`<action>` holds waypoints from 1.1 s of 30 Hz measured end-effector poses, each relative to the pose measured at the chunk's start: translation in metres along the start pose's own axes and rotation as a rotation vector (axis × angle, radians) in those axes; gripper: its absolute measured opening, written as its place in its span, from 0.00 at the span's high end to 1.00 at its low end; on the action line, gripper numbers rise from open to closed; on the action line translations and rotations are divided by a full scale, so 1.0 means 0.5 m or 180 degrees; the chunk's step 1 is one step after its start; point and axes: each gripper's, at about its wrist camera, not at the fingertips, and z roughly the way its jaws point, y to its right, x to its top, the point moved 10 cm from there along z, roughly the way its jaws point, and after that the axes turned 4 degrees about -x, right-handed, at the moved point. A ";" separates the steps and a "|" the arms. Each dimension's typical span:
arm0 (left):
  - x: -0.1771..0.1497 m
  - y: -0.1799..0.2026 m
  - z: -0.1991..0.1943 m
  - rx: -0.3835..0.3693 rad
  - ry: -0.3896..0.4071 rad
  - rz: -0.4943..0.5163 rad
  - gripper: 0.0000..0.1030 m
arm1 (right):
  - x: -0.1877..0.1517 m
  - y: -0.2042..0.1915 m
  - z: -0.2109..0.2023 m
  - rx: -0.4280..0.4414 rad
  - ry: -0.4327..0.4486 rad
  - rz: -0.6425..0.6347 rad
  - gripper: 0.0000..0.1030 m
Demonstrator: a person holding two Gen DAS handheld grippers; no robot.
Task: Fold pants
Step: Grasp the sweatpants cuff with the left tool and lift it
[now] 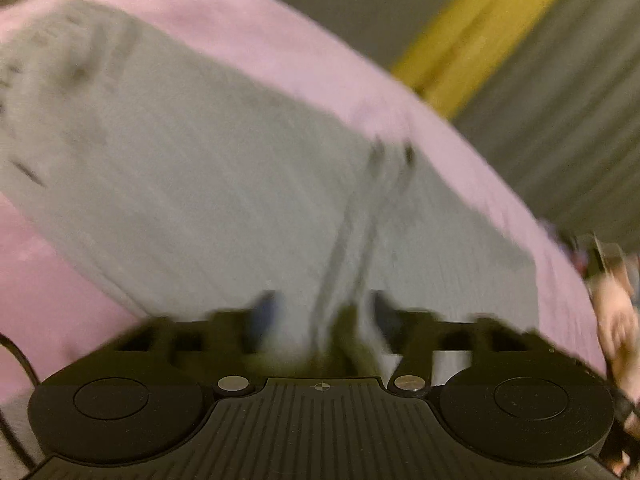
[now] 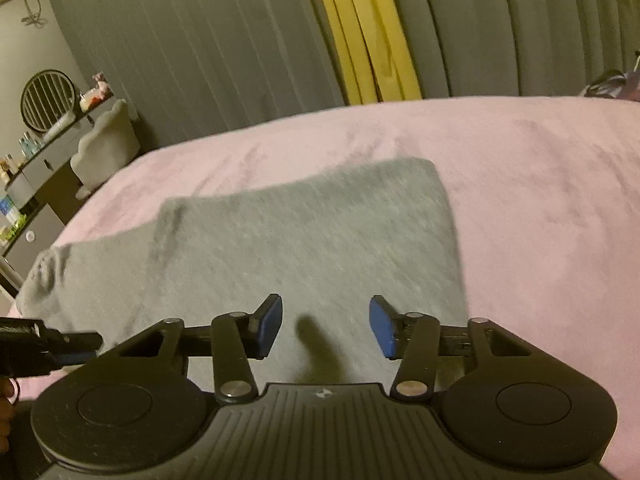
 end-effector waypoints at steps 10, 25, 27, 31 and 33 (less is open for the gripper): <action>0.116 -0.265 -0.124 0.0481 0.0881 -0.0974 0.08 | -0.036 -0.170 0.150 -0.0303 -0.0229 -0.0552 0.53; 0.190 -0.389 -0.059 0.0573 0.0841 -0.0830 0.07 | -0.034 -0.226 0.110 0.0027 -0.0038 -0.0792 0.32; 0.199 -0.390 -0.050 0.0636 0.0855 -0.0748 0.07 | -0.063 -0.161 0.105 -0.0133 -0.0136 -0.0643 0.31; 0.216 -0.406 -0.025 0.0682 0.0842 -0.0707 0.07 | -0.089 -0.092 0.085 -0.0103 0.0096 -0.0374 0.29; 0.223 -0.412 -0.017 0.0681 0.0833 -0.0682 0.07 | -0.084 -0.103 0.096 -0.0111 0.0088 -0.0379 0.19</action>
